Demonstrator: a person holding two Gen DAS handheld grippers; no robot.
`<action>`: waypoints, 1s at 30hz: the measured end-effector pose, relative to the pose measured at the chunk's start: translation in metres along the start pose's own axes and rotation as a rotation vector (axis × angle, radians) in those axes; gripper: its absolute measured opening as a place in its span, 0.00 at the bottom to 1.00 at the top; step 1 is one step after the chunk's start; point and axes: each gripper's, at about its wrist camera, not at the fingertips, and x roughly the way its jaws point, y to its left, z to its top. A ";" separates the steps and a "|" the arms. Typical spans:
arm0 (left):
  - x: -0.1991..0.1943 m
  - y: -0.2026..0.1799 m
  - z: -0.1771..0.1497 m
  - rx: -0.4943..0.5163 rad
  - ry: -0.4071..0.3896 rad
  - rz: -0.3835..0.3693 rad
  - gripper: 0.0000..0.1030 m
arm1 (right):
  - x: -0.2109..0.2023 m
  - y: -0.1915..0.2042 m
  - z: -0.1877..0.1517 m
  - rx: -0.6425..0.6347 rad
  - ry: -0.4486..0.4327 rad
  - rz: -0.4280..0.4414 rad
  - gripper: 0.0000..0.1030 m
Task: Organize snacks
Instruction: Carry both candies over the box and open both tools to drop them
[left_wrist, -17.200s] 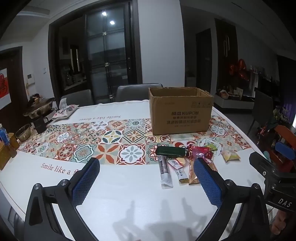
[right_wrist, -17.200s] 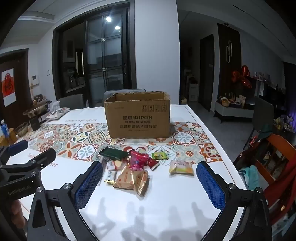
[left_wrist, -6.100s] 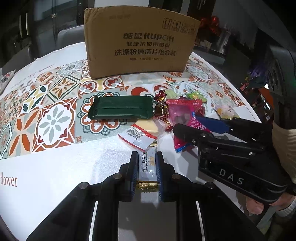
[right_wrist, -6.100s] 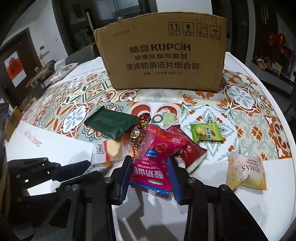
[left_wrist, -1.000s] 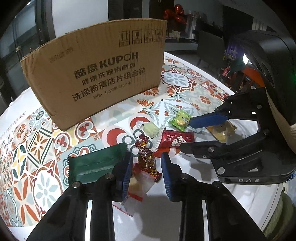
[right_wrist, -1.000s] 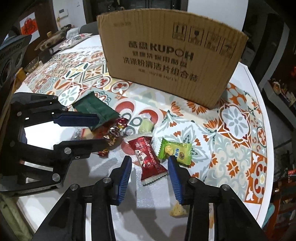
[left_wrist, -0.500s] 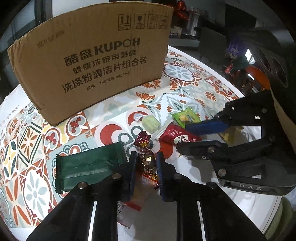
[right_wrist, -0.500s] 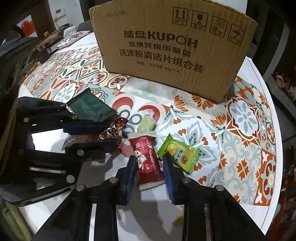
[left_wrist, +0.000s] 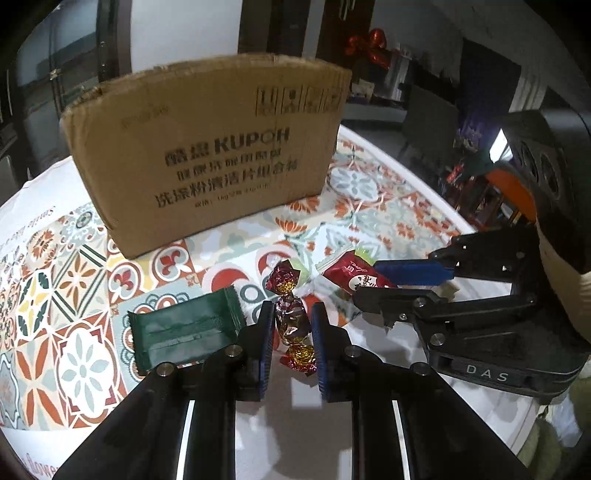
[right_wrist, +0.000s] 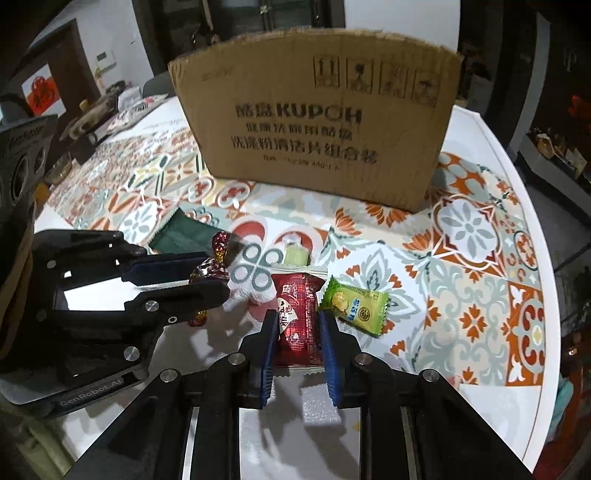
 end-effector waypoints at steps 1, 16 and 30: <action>-0.005 -0.001 0.001 -0.002 -0.011 0.003 0.20 | -0.003 -0.001 0.001 0.004 -0.008 0.002 0.23; -0.072 -0.004 0.031 -0.009 -0.177 0.030 0.20 | -0.066 0.011 0.025 0.042 -0.196 -0.001 0.23; -0.118 0.003 0.082 0.014 -0.315 0.084 0.20 | -0.117 0.017 0.077 0.039 -0.362 -0.010 0.23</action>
